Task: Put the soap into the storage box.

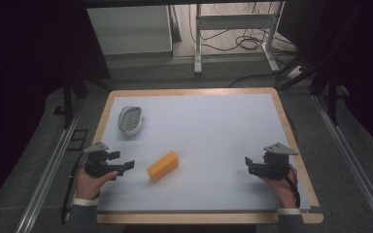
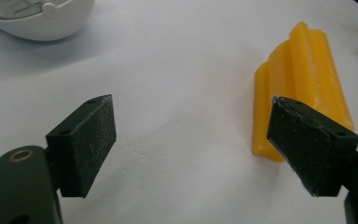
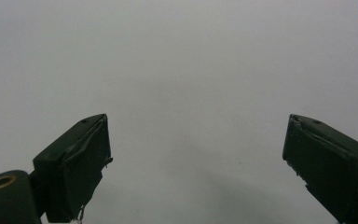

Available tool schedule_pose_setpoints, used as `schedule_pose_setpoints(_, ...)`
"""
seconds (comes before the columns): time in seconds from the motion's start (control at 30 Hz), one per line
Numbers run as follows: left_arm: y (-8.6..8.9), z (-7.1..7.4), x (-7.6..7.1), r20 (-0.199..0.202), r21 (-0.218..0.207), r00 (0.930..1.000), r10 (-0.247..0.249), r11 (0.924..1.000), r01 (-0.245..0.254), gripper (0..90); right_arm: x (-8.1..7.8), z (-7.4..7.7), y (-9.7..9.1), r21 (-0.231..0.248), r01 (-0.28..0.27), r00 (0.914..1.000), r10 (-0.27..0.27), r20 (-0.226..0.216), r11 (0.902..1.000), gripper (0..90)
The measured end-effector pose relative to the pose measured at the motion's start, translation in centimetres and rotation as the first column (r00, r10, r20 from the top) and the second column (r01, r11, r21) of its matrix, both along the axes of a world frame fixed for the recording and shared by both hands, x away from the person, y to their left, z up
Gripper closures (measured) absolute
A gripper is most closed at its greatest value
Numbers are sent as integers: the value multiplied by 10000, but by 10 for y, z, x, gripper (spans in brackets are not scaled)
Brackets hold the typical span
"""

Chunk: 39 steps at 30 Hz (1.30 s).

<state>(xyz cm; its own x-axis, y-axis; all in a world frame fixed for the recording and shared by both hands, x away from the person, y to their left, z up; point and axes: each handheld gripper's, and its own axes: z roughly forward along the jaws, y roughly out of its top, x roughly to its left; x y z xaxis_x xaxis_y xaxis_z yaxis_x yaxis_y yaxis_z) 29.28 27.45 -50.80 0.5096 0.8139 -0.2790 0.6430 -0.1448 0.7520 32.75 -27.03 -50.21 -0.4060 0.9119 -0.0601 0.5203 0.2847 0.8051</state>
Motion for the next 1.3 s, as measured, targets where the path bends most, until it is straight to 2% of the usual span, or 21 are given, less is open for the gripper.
schedule_pose_setpoints(0.07, 1, 0, -1, -50, -32, 10000, 25, 10000, -25, 150, -1, 1, -2, -66, 32, 9998, -31, 188, 10000, 83)
schedule_pose_setpoints(0.2, 2, 1, -3, -65, -71, 10000, 10, 10000, -11, 147, -3, 1, -4, 26, 79, 9998, -79, 172, 10000, 83)
schedule_pose_setpoints(0.33, 4, 2, -1, -101, -148, 9999, 1, 9999, -3, 146, -5, -1, -1, -245, 56, 9999, -53, 152, 9997, 82)
schedule_pose_setpoints(0.6, 4, 1, -2, -239, -120, 9997, -95, 9999, 92, 144, -6, 1, 2, -287, 51, 9996, -43, 277, 9996, 83)
schedule_pose_setpoints(0.83, 1, 5, -3, -155, -78, 9998, -100, 9999, 98, 153, -6, -2, -3, -311, -24, 9999, 27, 124, 9995, 83)
schedule_pose_setpoints(1.1, 1, 14, -5, -78, -51, 10000, -60, 10000, 60, 167, -8, -3, -9, -94, 114, 9999, -113, 67, 9999, 85)
schedule_pose_setpoints(1.3, -8, 15, -10, -291, 245, 9996, -23, 9997, 30, 174, -1, -8, -13, -203, 84, 10000, -84, -7, 9998, 86)
